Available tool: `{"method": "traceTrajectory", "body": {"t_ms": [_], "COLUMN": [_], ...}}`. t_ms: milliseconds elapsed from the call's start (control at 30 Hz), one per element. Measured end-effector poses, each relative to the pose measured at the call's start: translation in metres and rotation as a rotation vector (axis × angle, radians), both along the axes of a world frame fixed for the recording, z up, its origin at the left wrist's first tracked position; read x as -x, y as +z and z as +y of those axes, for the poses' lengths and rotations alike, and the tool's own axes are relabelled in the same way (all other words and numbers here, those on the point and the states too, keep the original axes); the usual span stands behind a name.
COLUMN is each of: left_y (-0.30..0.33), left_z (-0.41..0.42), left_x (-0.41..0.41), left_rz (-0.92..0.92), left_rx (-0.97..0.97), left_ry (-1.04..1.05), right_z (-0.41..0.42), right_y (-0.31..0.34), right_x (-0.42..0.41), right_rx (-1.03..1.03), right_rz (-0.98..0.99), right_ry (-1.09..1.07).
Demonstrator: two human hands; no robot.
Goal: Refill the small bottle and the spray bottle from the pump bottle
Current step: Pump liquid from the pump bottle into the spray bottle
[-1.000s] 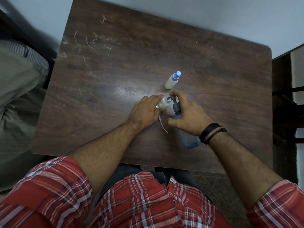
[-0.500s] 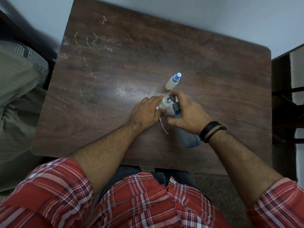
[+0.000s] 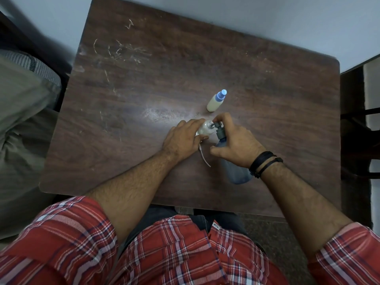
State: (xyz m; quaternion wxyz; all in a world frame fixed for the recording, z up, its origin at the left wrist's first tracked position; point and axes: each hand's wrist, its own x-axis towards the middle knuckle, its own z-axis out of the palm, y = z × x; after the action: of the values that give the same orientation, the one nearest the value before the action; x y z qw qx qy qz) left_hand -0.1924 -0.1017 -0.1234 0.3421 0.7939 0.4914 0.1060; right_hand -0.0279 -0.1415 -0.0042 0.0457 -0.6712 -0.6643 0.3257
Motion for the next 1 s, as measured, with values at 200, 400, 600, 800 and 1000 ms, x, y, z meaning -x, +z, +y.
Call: {"method": "traceTrajectory", "body": {"t_ms": [200,400,600,800,1000], "left_y": [-0.0003,-0.0009,-0.0014,-0.0022,-0.0022], "left_z": [-0.0014,0.0000,0.0008,-0.0006,0.0011], "left_x": [-0.0009,-0.0003,0.0005,-0.0003,0.0001], "left_rz": [0.005,0.009,0.005,0.002,-0.002], "left_rx": [0.002,-0.002,-0.007,-0.012,-0.010], "left_ry": [0.008,0.005,0.001,0.011,0.008], "right_z": [-0.0017,-0.0034,-0.0020,-0.0011,-0.0053], "right_y": [0.0025,0.0002,-0.0030,-0.0022,-0.0016], "right_x": [0.0044,0.0039,0.0026,0.0056,0.0055], "right_rx": [-0.027,-0.020,-0.005,-0.027,-0.035], "right_rz": [-0.016,-0.024,-0.003,0.000,0.004], "right_ry": [-0.011,-0.017,-0.009,-0.028,-0.029]}}
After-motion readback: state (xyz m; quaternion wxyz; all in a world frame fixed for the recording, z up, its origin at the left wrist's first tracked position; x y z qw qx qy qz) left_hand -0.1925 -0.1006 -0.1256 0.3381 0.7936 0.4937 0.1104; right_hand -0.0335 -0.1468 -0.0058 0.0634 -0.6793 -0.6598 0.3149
